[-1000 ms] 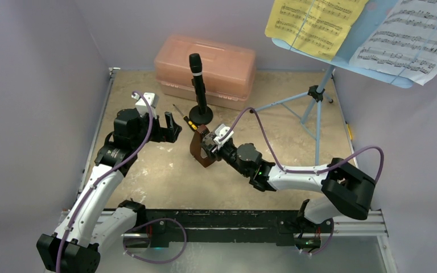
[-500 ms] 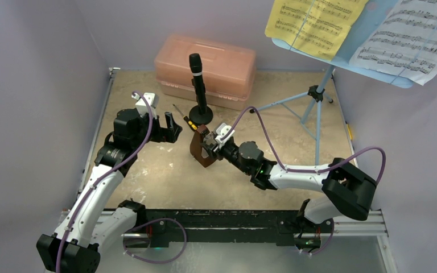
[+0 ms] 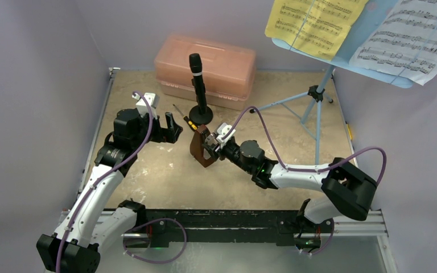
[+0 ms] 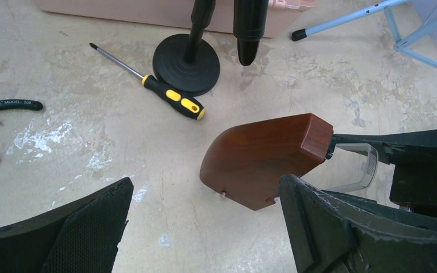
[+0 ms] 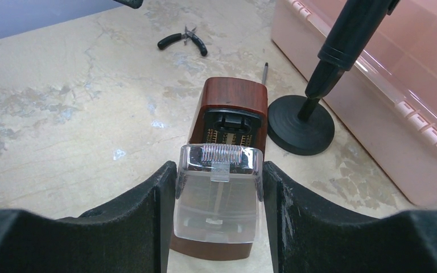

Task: Pack up the instrument practice props
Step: Close the cover of the metronome.

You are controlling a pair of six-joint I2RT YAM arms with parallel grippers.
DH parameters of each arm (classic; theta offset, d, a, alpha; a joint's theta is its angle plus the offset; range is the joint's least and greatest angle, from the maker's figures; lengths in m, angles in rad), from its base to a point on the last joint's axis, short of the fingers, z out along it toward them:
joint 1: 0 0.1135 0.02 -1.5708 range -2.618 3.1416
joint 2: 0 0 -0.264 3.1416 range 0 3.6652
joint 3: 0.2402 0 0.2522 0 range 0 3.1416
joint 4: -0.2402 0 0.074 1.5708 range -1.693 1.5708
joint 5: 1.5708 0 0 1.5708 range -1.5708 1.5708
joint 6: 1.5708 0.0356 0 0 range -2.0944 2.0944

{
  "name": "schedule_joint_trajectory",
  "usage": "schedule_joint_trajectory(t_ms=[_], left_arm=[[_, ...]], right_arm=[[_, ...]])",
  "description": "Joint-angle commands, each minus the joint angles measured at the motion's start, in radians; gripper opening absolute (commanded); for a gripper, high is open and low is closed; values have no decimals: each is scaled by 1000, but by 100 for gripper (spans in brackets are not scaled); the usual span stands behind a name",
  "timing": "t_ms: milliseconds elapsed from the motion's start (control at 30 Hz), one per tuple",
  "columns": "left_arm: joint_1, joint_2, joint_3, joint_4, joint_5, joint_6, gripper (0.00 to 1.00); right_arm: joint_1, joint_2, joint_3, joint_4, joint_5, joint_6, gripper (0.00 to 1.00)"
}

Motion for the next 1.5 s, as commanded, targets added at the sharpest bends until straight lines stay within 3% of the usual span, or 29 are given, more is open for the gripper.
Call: schedule_joint_trajectory(t_ms=[0, 833, 1133, 1333, 1467], left_arm=[[9, -11, 12, 41, 18, -6, 99], [10, -13, 12, 39, 18, -5, 98], [10, -14, 13, 40, 19, -3, 99], [10, -14, 11, 42, 27, -3, 99], [10, -13, 10, 43, 32, -2, 98]], right_arm=[[-7, 7, 3, 60, -32, 11, 6], [-27, 60, 8, 144, -16, 46, 5], [-27, 75, 25, 87, -39, 42, 5], [-27, 81, 50, 4, -52, 37, 13], [-28, 86, 70, -29, -61, 37, 26]])
